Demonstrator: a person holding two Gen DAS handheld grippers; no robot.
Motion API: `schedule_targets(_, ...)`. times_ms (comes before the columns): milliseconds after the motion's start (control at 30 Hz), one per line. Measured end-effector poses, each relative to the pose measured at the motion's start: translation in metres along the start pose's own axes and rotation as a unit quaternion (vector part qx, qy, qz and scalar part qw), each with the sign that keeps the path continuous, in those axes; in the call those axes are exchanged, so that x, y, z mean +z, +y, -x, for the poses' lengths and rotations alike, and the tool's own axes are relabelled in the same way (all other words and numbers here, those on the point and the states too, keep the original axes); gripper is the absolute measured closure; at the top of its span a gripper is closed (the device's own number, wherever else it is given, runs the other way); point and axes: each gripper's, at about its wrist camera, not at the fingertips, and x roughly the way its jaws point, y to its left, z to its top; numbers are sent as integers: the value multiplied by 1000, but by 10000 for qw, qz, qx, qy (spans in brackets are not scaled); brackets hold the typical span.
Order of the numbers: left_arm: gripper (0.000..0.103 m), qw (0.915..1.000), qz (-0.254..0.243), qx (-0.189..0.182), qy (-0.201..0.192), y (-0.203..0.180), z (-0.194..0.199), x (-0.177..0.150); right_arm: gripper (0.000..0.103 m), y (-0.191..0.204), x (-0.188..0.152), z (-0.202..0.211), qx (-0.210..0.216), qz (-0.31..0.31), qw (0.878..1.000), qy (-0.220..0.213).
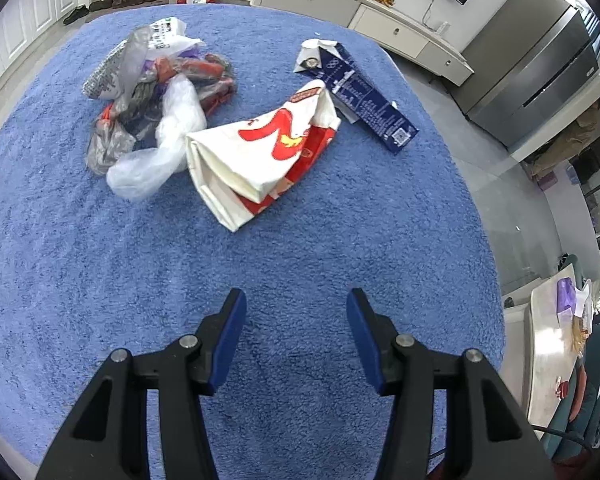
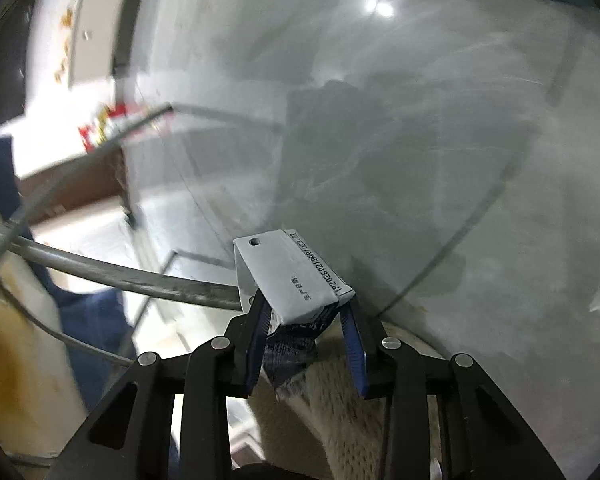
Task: Collect trash
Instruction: 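Move the right tool down beside the bin toward a fallen white carton, then lift the small white carton with the right tool and drop it into the bin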
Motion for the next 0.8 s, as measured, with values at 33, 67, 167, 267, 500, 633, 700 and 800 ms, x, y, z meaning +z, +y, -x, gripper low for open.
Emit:
schedule_targets(33, 52, 10000, -25, -29, -9, -2, 0, 0, 69, -5, -4, 10, 86, -11, 9999, -98)
schedule_targets(67, 52, 10000, -53, -63, -22, -4, 0, 1, 69, -9, -6, 18, 141, 0, 9998, -157)
schedule_targets(167, 52, 9998, -122, -175, -48, -8, 1, 0, 70, -16, -20, 52, 294, 145, 9984, -450)
schedule_targets(267, 52, 9994, -194, -291, -69, -11, 2, 0, 71, -8, -33, 88, 45, 658, 9947, -784)
schedule_targets(500, 52, 9977, -295, -601, -133, -12, 5, -6, 76, -6, -50, 183, -495, 1188, 9795, -1551)
schedule_targets(633, 52, 9962, -314, -785, -197, -7, 10, -9, 76, -1, -70, 232, -616, 1382, 9716, -1817)
schedule_targets(700, 52, 9956, -317, -847, -223, -5, 11, -11, 76, 5, -83, 258, -550, 1516, 9680, -1924)
schedule_targets(800, 52, 9948, -291, -944, -239, 1, 12, -14, 76, 17, -105, 297, -267, 1678, 9632, -2081)
